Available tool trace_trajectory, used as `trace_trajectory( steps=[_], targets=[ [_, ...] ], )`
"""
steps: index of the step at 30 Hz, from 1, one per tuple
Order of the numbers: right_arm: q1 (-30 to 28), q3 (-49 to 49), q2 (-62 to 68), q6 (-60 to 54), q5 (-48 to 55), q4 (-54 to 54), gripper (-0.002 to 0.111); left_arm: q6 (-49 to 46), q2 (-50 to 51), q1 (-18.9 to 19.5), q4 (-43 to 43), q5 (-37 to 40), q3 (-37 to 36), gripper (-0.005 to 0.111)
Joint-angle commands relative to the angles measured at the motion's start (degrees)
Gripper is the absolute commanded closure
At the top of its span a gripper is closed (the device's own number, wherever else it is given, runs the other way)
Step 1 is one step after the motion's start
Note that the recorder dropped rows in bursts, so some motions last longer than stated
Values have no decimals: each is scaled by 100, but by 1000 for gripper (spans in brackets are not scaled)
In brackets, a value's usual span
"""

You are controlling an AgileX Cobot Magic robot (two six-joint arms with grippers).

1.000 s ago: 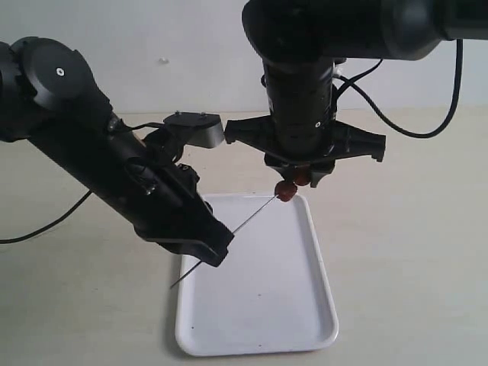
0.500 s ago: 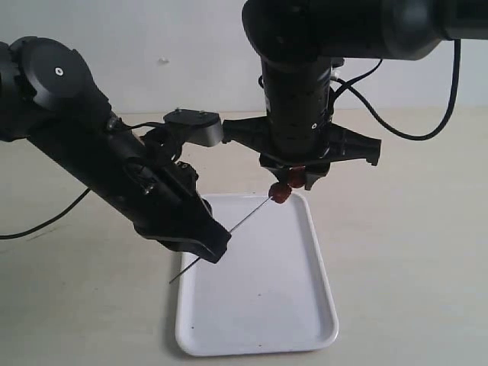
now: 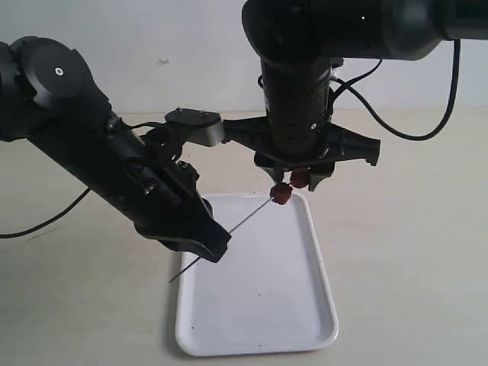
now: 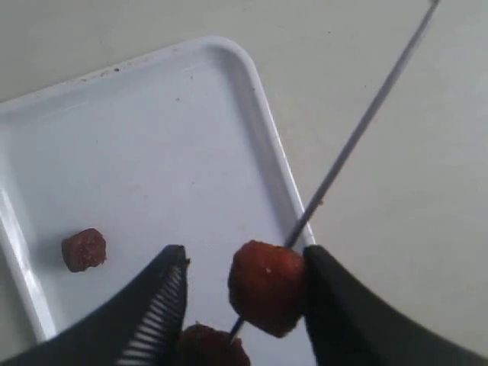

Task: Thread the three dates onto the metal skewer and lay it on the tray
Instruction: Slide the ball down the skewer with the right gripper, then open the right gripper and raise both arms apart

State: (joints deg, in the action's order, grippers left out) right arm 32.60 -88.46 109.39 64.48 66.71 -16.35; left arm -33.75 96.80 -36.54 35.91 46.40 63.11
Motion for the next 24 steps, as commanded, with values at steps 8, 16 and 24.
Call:
trace_trajectory(
  steps=[8,16,24],
  targets=[
    [3,8,-283,232,-397,-364,39,-71,8,7,67,-161,32,107],
    [3,8,-507,-15,-490,-324,39,-71,8,7,151,-436,32,107],
    [3,8,-826,-277,-386,-681,39,-71,8,7,148,-519,32,107]
  ],
)
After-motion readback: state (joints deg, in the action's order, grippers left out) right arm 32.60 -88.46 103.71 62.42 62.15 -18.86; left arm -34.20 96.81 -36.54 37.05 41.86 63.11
